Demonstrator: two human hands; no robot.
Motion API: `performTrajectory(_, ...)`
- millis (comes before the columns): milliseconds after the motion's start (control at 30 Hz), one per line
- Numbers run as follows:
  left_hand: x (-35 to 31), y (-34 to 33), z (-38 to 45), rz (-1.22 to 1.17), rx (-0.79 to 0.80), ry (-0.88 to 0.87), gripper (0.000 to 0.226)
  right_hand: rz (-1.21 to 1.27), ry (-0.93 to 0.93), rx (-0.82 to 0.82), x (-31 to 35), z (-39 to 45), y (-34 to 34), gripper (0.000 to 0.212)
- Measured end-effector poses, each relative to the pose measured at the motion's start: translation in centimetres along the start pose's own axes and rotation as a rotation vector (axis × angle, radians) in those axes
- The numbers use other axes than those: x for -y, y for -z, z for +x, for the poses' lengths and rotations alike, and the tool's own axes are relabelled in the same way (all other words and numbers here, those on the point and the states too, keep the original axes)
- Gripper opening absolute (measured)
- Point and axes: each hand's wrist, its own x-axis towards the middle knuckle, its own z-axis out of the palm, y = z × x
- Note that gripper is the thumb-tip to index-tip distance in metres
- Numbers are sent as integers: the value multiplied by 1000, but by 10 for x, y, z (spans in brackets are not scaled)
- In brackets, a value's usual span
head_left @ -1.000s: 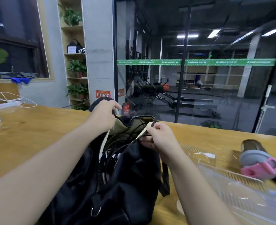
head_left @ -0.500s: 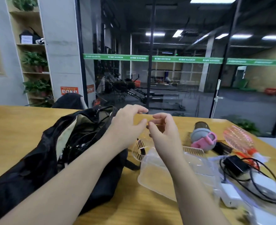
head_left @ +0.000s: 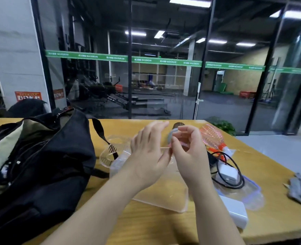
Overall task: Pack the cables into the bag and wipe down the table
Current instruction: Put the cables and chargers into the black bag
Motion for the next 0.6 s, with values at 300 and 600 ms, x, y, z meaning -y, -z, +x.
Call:
performTrajectory(300,-42,-53,-18,199,120,-158,73,-216,-41,30,-16,-15,69,24)
performTrajectory(600,-53,-79,-13,547,463,-165,46,-507,-134,230,-22,-51,118,20)
